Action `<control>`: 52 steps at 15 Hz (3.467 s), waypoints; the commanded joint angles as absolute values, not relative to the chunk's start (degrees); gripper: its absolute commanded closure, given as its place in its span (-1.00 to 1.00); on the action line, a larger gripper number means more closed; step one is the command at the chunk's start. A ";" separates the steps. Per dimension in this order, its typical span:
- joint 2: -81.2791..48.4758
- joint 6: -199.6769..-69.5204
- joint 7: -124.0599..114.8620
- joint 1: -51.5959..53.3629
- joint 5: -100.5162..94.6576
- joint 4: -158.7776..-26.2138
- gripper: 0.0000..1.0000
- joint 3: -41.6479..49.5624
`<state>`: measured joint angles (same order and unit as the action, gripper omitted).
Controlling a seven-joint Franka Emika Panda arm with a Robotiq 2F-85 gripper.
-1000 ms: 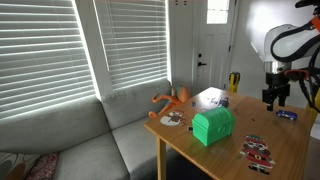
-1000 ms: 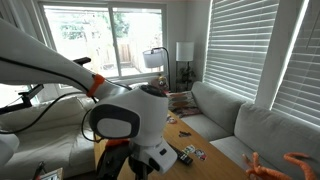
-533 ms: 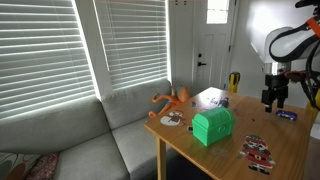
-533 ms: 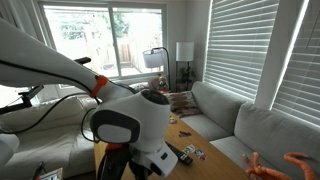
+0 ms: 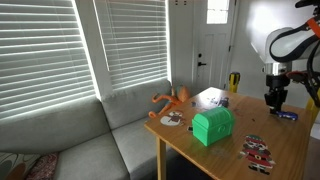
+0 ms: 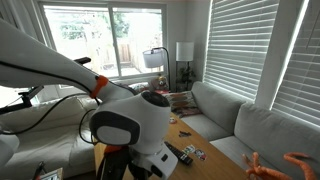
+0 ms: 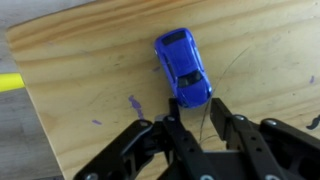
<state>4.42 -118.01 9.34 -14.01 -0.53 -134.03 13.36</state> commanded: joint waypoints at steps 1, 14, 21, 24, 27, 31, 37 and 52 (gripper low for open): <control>3.74 -115.60 11.62 -13.96 -0.48 -132.69 0.82 14.02; 8.15 -114.31 4.79 -13.34 -1.31 -132.08 -0.43 13.43; 6.05 -110.83 12.54 -10.74 -8.66 -130.63 -1.00 11.09; 4.73 -108.30 15.78 -9.66 -10.15 -130.39 -1.00 10.31; 3.11 -107.18 19.28 -9.29 -12.26 -130.19 -1.00 10.06; 1.70 -107.81 22.23 -9.44 -15.23 -130.05 -0.99 10.09; 0.50 -107.68 25.06 -9.46 -16.44 -129.64 0.12 10.01; 5.26 -109.51 8.56 -11.89 -7.60 -126.86 0.78 12.37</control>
